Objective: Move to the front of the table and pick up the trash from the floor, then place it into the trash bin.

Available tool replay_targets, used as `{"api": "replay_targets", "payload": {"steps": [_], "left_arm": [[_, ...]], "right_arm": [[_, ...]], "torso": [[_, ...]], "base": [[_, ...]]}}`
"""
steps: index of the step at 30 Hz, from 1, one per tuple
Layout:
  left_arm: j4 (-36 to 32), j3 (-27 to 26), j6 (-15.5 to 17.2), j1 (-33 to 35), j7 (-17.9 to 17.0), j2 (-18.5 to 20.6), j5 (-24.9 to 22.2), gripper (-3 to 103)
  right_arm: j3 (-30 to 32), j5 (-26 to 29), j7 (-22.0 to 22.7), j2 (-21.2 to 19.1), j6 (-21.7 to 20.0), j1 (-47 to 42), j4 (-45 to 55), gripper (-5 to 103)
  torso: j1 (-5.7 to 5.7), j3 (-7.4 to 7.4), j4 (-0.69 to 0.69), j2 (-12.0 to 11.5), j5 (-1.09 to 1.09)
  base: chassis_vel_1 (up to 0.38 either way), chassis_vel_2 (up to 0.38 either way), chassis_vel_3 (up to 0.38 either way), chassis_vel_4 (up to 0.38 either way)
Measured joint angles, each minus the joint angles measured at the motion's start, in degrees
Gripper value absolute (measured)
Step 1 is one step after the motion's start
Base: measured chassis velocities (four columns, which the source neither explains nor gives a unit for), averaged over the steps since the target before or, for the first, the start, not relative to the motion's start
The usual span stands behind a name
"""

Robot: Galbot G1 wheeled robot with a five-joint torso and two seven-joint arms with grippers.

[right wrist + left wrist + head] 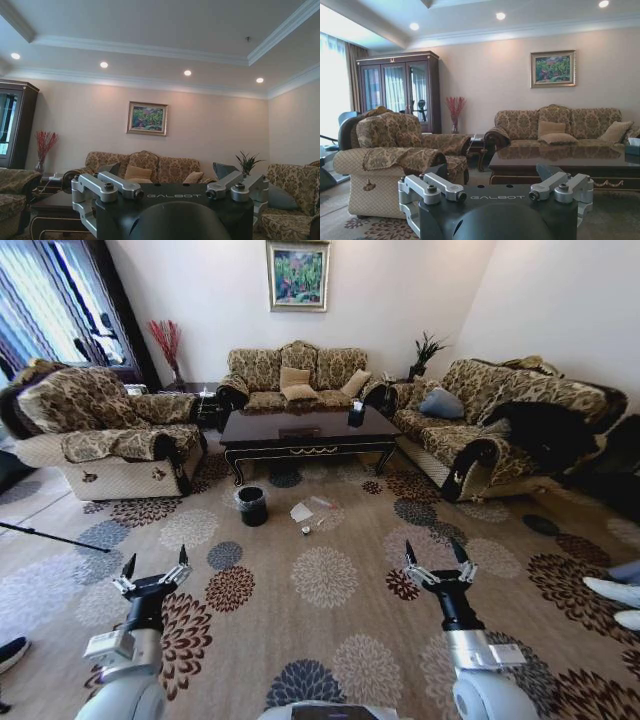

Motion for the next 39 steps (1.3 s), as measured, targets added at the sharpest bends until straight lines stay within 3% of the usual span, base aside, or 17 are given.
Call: {"api": "replay_targets", "payload": {"steps": [12,39], "left_arm": [[0.3,0.1,0.0,-0.4,0.0,-0.1,-0.9,100],[1.2,0.6,-0.9,0.3,1.0,0.2,-0.7,100]], "right_arm": [[0.1,-0.3,-0.1,-0.1,-0.2,-0.1,-0.2,100],[-0.1,-1.1,-0.1,0.2,0.5,-0.3,-1.1,100]], "torso": [[-0.40,-0.38,0.00,-0.8,0.00],[-4.22,-5.19,0.00,-9.4,0.00]], "base": [[0.000,0.000,0.000,0.000],[0.000,0.000,0.000,0.000]]}}
